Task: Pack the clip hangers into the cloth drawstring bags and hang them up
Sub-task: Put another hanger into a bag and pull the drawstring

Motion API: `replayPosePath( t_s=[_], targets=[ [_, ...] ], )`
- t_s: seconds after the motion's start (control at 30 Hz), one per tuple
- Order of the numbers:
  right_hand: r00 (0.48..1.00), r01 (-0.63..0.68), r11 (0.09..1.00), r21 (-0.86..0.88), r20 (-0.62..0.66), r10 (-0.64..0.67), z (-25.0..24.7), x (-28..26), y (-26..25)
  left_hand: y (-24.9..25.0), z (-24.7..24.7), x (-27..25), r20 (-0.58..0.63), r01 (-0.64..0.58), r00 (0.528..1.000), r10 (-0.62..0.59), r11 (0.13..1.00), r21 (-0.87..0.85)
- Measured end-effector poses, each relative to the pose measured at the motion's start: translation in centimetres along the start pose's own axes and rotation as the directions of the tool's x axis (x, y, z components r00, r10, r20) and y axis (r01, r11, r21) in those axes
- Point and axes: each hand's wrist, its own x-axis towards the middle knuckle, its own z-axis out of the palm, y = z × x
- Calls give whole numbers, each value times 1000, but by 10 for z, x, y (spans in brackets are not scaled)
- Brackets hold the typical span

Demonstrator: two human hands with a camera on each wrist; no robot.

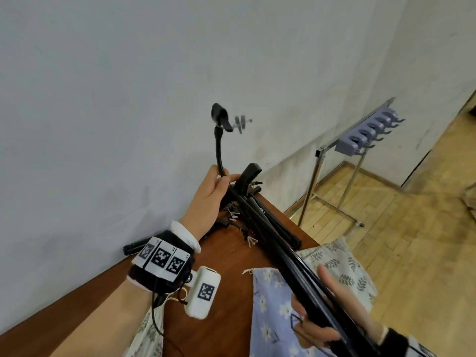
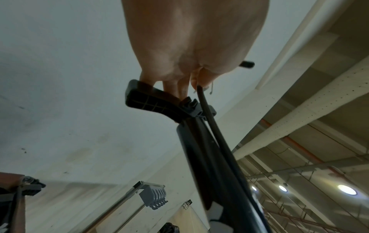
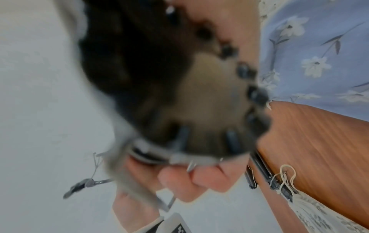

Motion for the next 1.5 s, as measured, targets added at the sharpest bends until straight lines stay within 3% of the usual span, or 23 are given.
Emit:
replayPosePath(
  t_s=[0.03, 0.07, 0.2, 0.3, 0.43, 0.87, 1.0, 1.23, 1.3, 1.37, 1.43, 1.5],
  targets=[
    [992, 5, 989, 148, 121, -23, -17, -5, 17, 1, 1, 0, 12, 1, 1000, 0, 999, -33],
    [998, -19, 981, 191, 55, 9, -19, -9, 14, 2, 1, 1, 26, -7, 1000, 8, 999, -41],
    [982, 8, 964, 267, 180, -58, -28, -6, 15, 5, 1, 6, 86, -27, 996, 28, 999, -21],
    [954, -65, 935, 350, 295, -44, -39, -11, 13, 8, 2, 8, 102, -14, 995, 15, 1000, -14],
    [960, -65, 919, 390, 277, -50, -36, -15, 15, 14, 4, 9, 131, -39, 990, 43, 999, -31],
    [936, -44, 911, 410, 335, -106, -37, -20, 4, 21, 4, 25, 169, 30, 985, -25, 999, -27],
    [950, -86, 909, 408, 309, -49, -43, -19, 11, 15, 6, 30, 192, 82, 978, -87, 996, 36],
    [953, -102, 924, 369, 303, -16, -51, -16, 20, -14, 4, 36, 118, 179, 975, -188, 980, 81],
    [961, -100, 947, 306, 278, 12, -51, -14, 21, -19, 2, 38, 112, 222, 967, -228, 973, 66],
    [977, -119, 992, 50, 183, 108, -49, -10, 13, -25, 0, 40, 107, 253, 959, -261, 964, 81],
    [974, -211, 925, -316, 5, 224, -43, -4, 5, -30, 0, 40, 116, 256, 953, -279, 951, 175],
    [957, -290, 809, -512, -145, 251, -40, 5, 1, -33, 3, 40, 138, 256, 944, -300, 929, 266]
  ],
)
